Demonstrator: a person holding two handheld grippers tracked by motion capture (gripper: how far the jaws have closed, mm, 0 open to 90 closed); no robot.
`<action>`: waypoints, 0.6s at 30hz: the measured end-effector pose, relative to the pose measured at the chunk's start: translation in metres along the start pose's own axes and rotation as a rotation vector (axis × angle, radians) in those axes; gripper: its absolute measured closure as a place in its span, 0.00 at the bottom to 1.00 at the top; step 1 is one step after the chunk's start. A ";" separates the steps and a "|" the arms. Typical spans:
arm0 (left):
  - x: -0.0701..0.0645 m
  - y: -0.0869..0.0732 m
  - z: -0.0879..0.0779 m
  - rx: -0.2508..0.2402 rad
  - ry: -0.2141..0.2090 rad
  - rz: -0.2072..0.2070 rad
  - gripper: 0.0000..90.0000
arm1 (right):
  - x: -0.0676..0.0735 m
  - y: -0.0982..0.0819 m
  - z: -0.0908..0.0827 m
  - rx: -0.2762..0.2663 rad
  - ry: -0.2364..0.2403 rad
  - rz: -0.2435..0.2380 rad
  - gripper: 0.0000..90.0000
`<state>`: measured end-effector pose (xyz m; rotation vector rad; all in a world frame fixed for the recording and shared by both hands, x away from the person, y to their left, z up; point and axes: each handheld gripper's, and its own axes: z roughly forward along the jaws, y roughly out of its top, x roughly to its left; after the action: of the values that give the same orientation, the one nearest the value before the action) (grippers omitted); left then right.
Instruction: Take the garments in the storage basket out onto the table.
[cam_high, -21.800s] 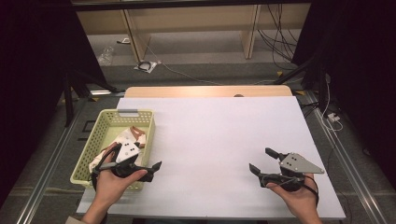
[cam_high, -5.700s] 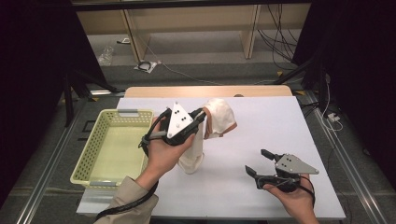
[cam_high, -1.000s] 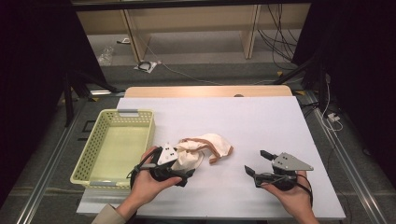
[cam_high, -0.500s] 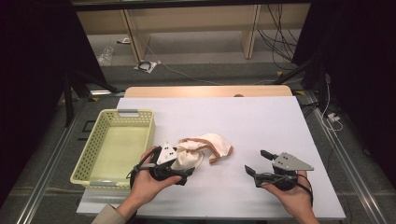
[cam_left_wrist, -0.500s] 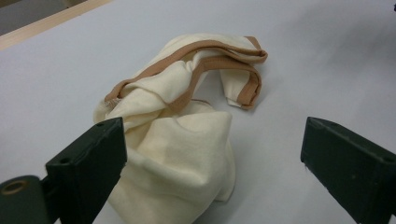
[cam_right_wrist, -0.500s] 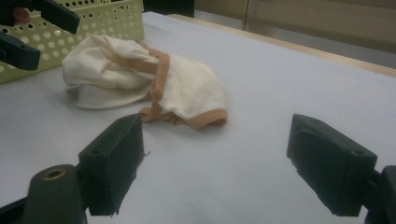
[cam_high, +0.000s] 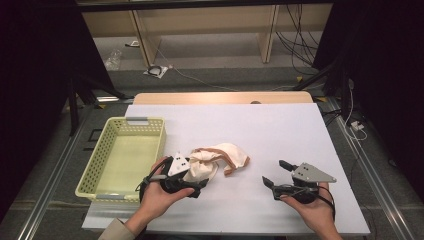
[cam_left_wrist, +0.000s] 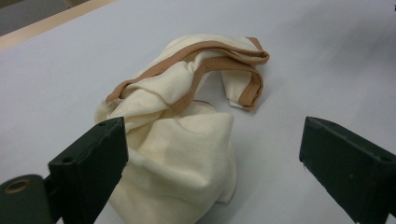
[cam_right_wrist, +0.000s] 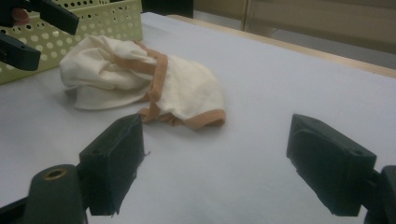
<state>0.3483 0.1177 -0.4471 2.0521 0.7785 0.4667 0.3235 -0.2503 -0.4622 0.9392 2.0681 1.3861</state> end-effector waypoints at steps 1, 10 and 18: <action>0.000 0.000 0.000 0.000 -0.001 0.001 0.09 | 0.000 0.000 0.000 0.003 0.001 0.001 0.22; 0.002 -0.001 0.000 -0.001 -0.003 -0.007 0.09 | 0.000 0.000 0.001 0.005 0.001 0.002 0.22; 0.001 0.000 -0.001 -0.005 -0.003 -0.003 0.09 | 0.000 0.000 -0.001 0.009 -0.005 -0.001 0.22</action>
<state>0.3486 0.1189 -0.4463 2.0468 0.7777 0.4636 0.3224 -0.2509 -0.4614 0.9446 2.0725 1.3730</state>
